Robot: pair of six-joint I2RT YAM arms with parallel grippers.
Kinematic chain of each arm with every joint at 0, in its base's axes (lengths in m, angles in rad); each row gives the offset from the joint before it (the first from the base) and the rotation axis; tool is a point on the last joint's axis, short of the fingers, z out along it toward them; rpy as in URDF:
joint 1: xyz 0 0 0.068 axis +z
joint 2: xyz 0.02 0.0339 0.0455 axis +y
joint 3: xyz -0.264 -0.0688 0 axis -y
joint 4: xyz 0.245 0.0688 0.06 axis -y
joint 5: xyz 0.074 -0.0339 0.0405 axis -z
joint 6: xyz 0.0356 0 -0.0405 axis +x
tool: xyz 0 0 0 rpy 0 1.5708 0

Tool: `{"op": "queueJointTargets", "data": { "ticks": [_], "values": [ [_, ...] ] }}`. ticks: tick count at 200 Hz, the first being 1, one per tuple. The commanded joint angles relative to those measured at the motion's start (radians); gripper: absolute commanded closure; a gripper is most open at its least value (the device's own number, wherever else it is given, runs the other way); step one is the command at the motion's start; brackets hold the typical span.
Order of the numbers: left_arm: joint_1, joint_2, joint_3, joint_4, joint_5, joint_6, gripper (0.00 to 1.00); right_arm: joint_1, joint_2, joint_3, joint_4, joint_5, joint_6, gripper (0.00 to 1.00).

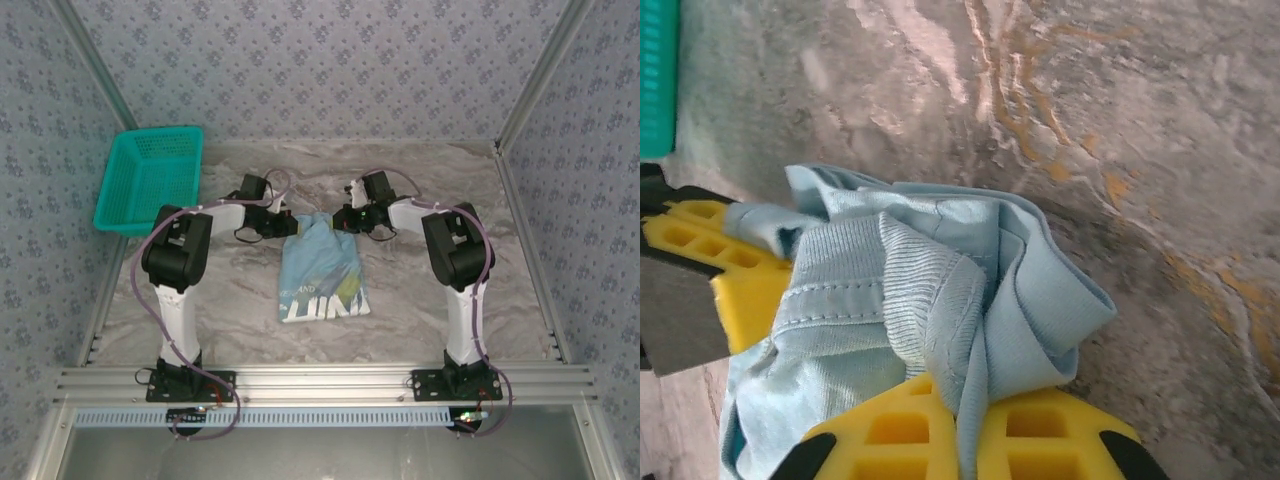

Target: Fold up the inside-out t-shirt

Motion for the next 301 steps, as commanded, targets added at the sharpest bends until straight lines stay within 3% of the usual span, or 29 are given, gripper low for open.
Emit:
{"op": "queueJointTargets", "data": {
  "ticks": [1, 48, 131, 183, 221, 245, 267, 301],
  "values": [
    [0.014, -0.082, -0.028, 0.038, -0.004, -0.012, 1.0, -0.018, -0.08, -0.032, 0.073, -0.045, 0.006, 1.0],
    [0.043, -0.221, -0.016, 0.13, -0.003, -0.077, 1.0, -0.071, -0.233, -0.067, 0.192, -0.025, 0.002, 1.0],
    [0.069, -0.314, 0.322, 0.05, -0.003, -0.061, 1.0, -0.111, -0.305, 0.208, 0.259, -0.048, 0.035, 1.0],
    [0.002, -0.468, 0.007, 0.125, -0.006, -0.049, 1.0, -0.079, -0.471, -0.088, 0.295, -0.047, -0.031, 1.0],
    [-0.089, -0.61, -0.307, 0.139, -0.085, -0.047, 1.0, -0.027, -0.62, -0.412, 0.269, -0.015, -0.056, 1.0],
    [-0.138, -0.659, -0.418, 0.173, -0.118, -0.089, 1.0, 0.001, -0.706, -0.554, 0.249, 0.037, -0.05, 1.0],
    [-0.149, -0.647, -0.425, 0.198, -0.146, -0.106, 1.0, 0.004, -0.715, -0.563, 0.222, 0.08, -0.05, 1.0],
    [-0.143, -0.557, -0.357, 0.182, -0.225, -0.103, 1.0, -0.007, -0.591, -0.418, 0.11, 0.138, -0.076, 1.0]
  ]
}}
